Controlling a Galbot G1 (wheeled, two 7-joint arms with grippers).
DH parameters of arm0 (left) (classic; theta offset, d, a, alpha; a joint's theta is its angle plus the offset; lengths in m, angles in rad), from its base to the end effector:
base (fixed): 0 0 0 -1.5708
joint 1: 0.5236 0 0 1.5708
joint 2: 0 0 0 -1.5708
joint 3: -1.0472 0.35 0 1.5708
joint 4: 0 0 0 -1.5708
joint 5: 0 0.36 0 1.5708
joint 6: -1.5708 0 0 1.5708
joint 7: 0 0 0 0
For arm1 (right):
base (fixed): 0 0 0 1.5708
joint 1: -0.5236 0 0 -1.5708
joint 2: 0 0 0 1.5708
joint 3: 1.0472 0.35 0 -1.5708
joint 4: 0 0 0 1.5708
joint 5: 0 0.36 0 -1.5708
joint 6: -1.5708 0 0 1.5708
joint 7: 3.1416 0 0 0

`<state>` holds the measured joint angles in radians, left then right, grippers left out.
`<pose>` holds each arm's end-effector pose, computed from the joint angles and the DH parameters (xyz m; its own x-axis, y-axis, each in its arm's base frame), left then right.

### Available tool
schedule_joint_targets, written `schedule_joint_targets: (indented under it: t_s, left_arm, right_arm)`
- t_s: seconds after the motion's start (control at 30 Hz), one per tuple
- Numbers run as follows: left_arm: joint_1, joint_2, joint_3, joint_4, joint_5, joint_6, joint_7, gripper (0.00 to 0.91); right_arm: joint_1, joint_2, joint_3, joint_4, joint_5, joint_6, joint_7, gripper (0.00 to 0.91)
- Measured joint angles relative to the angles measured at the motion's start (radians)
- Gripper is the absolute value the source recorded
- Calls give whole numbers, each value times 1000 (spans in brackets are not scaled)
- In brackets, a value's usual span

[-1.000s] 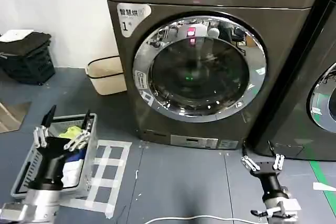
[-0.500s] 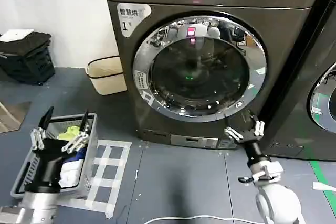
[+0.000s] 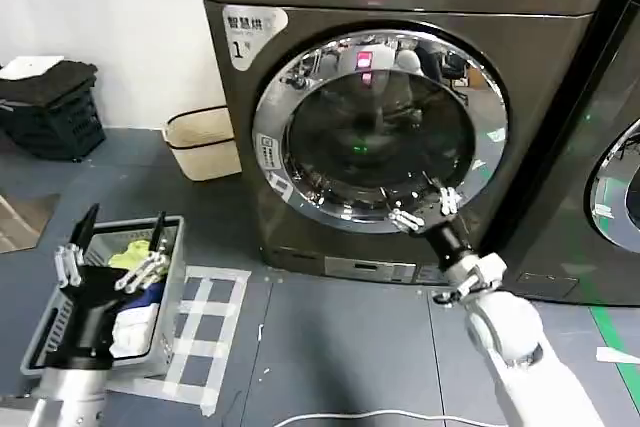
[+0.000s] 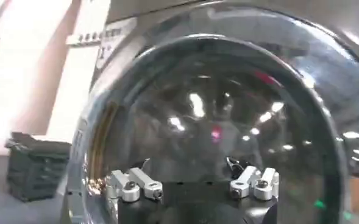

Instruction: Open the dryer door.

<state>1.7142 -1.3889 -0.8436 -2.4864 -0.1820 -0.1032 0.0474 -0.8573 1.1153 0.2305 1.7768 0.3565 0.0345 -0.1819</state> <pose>0.1320 0.0795 -0.1689 -0.9288 0.0204 -0.3700 -0.0497 0.9826 0.1787 0.3866 -0.0301 -0.2240 -0.8269 -0.5095 -0.2381 -0.4755 0.8595 -0.1876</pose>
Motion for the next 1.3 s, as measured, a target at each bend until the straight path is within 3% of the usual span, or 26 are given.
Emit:
schedule_joint_targets:
  t_s: [0.53, 1.3]
  left_arm:
    - [17, -4, 1, -18, 16, 0, 5, 907]
    - [31, -12, -1, -32, 25, -4, 10, 907]
  right_arm:
    - [178, 6, -155, -127, 40, 25, -82, 907]
    - [369, 97, -314, -289, 40, 44, -125, 907]
